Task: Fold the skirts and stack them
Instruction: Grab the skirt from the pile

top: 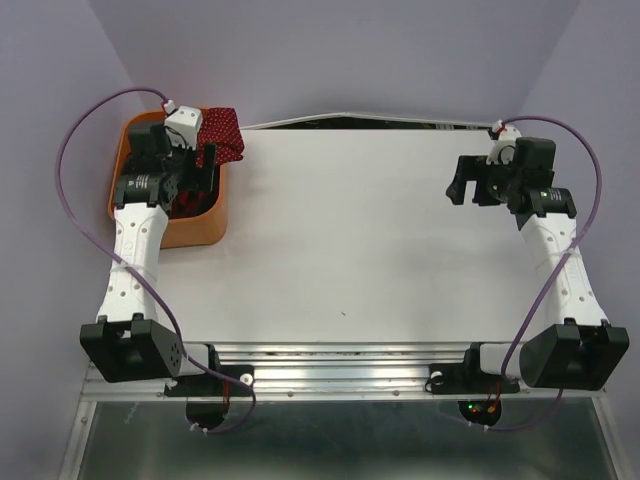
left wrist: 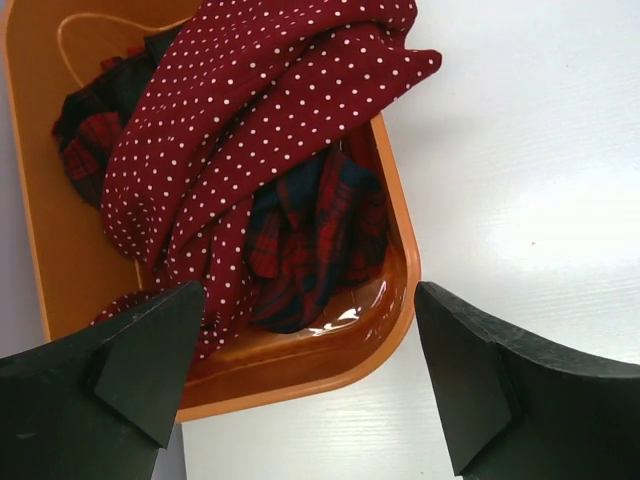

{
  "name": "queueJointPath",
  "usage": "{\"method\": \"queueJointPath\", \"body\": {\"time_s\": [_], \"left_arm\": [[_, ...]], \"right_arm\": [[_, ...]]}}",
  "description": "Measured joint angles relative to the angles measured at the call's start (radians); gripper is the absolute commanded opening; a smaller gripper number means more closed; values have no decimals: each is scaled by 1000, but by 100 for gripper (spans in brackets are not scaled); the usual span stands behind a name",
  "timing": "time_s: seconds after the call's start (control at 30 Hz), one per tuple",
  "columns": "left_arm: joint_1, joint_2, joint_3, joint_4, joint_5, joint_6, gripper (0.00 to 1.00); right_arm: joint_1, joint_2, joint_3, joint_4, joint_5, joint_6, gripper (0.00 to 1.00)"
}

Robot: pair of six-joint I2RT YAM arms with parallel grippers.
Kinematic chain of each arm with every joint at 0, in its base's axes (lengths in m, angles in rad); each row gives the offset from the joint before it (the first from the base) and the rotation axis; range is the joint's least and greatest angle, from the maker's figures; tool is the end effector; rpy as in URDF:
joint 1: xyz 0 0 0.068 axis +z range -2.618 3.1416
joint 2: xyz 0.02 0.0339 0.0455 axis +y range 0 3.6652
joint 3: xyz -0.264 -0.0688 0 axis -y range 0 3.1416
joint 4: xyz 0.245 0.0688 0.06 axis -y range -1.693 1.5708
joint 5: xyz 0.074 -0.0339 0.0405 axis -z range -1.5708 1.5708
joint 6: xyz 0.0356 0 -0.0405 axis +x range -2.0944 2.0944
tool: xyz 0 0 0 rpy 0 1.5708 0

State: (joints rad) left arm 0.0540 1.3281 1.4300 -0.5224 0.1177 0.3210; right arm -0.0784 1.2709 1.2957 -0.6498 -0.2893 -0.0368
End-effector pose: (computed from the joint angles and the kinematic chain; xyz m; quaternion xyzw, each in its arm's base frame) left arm 0.2938 0.0117 0.4097 0.1432 0.8259 0.0527 0.5427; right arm 0.2731 -0.0113 0.3685 -0.0473 0.8821 0.1022 0.4573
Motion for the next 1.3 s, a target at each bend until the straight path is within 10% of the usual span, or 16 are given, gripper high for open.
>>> {"method": "queueJointPath", "body": {"time_s": [0.7,1.1,1.3], "left_arm": [[90,718,855,-208,74,135,98],[90,844,819,-198,145,143,93],[90,890,819,-174,146,138,70]], "right_arm": [[0,29,-2,-28,-19,-16,100],[0,57,-2,-39,-16,-16,100],[0,74,-1,-39,-8,-19,100]]}}
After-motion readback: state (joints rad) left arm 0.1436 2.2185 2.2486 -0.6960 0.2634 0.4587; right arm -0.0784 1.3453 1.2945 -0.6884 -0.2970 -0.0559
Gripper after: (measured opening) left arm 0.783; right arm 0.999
